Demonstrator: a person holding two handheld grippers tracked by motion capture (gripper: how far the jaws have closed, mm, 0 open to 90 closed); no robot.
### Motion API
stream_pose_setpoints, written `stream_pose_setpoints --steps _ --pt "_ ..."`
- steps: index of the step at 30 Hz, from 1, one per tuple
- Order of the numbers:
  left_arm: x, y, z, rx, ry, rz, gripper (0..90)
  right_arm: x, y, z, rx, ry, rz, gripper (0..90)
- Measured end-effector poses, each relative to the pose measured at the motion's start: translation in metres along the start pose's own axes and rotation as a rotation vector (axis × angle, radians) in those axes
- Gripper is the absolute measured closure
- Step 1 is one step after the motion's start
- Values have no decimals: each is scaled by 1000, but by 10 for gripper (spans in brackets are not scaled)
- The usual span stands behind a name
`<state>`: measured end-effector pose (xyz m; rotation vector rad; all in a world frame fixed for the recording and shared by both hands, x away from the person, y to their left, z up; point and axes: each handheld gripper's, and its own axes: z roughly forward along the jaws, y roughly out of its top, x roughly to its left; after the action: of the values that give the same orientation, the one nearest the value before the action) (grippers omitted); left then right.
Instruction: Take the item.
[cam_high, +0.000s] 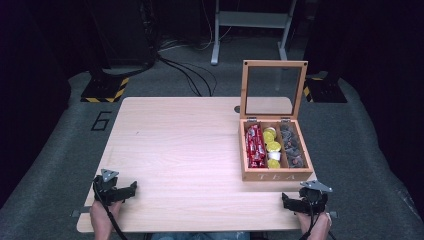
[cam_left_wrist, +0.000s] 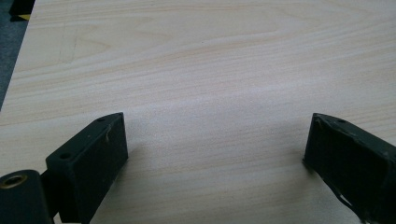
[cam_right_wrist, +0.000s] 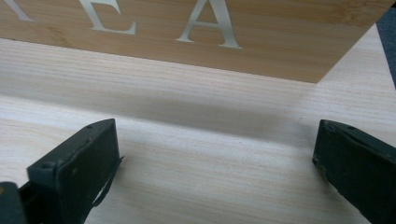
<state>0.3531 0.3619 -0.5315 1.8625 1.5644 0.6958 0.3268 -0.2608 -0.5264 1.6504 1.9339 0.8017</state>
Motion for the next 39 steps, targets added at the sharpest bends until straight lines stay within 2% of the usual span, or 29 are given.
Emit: stream_pose_setpoints --steps 1,6,11,21,34,39 --pt "0 0 0 0 0 -1 57 0 1 -1 -11 8 -11 0" --pt "0 0 0 6 -3 1 58 4 6 -11 -32 23 2 0" --pt "0 0 0 6 -4 0 58 10 13 -22 -51 34 -10 0" --pt "0 0 0 6 -5 -2 57 22 34 -39 -92 62 -50 0" --pt "0 0 0 4 -1 -3 58 42 70 -40 -121 92 -118 0" --pt "0 0 -1 7 -1 6 60 49 89 -30 -111 123 -151 0"
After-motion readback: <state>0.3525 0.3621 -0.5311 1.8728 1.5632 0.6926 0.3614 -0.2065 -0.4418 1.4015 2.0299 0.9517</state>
